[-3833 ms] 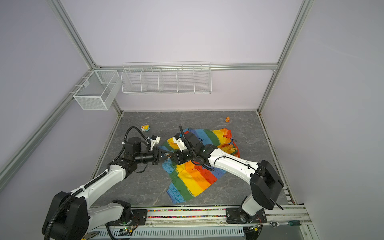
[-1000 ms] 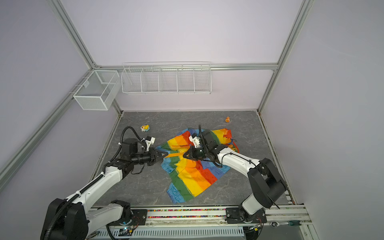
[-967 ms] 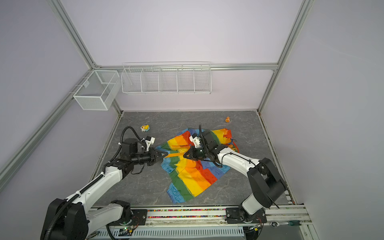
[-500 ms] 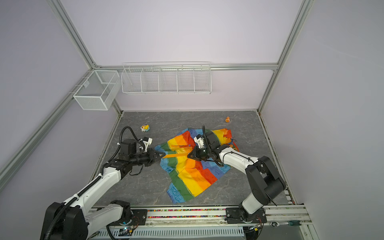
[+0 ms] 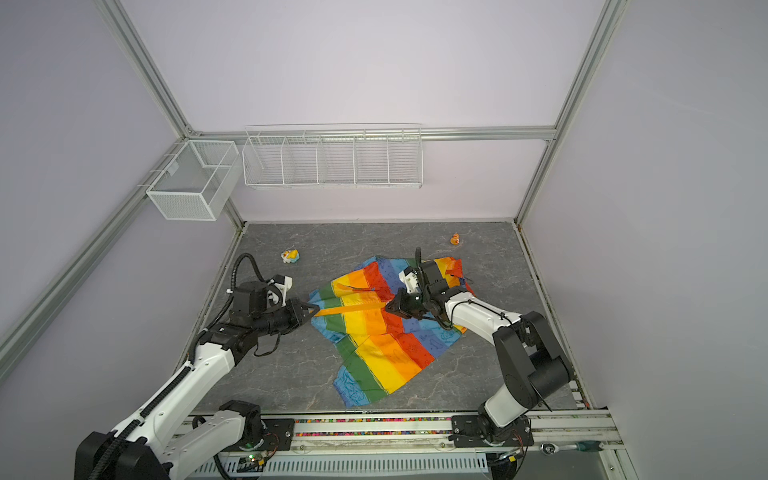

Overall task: Zip up the jacket
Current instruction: 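Pull the slider with the right gripper farther from the robot to the collar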

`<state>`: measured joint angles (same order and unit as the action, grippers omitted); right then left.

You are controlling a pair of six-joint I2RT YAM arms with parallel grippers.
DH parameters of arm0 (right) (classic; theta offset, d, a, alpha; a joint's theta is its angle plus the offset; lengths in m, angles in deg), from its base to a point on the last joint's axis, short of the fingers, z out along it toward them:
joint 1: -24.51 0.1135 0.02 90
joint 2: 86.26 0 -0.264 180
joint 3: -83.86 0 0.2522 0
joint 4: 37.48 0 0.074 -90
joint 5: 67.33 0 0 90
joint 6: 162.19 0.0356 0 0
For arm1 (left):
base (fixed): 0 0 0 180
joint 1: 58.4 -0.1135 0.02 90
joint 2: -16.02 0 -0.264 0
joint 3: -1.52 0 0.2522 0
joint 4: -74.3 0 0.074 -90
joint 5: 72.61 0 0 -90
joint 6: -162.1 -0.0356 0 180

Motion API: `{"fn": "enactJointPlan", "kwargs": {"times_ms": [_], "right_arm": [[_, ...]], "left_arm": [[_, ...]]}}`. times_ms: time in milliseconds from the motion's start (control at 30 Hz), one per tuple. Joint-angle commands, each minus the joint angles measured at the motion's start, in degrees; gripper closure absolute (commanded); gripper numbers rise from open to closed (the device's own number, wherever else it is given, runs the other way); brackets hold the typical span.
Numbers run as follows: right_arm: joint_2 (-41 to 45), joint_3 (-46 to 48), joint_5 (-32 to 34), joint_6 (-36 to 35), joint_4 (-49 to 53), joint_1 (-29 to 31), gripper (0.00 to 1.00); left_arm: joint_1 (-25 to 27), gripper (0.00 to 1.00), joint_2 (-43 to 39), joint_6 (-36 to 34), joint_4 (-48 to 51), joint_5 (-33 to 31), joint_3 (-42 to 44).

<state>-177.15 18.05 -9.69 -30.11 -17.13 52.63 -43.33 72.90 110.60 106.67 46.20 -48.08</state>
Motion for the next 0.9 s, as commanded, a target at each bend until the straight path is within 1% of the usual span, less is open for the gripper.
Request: {"fn": "enactJointPlan", "kwargs": {"times_ms": [0, 100, 167, 533, 700, 867], "right_arm": [[0.7, 1.34, 3.2, -1.28, 3.59, -1.9, 0.93], [1.1, 1.34, 3.35, -1.56, 3.95, -2.61, 0.93], [1.33, 3.01, 3.27, -1.66, 4.09, -2.88, 0.93], [2.1, 3.62, 3.27, -2.16, 4.92, -4.89, 0.93], [2.64, 3.92, 3.61, -2.87, 6.09, -6.66, 0.93], [2.91, 4.33, 3.47, -3.97, 7.36, -9.06, 0.93]], "left_arm": [[-1.1, 1.0, -0.76, -2.19, 2.72, -6.65, -2.66], [-1.1, 1.0, -0.85, -2.4, 3.17, -8.03, -2.9], [-1.1, 1.0, -0.81, -2.56, 3.27, -8.52, -3.01], [-1.18, 1.0, -1.01, -3.47, 4.39, -12.79, -4.04], [-1.18, 1.0, -0.89, -4.47, 5.57, -15.23, -5.5], [-1.18, 1.0, -0.77, -4.74, 5.73, -15.9, -6.0]]}}
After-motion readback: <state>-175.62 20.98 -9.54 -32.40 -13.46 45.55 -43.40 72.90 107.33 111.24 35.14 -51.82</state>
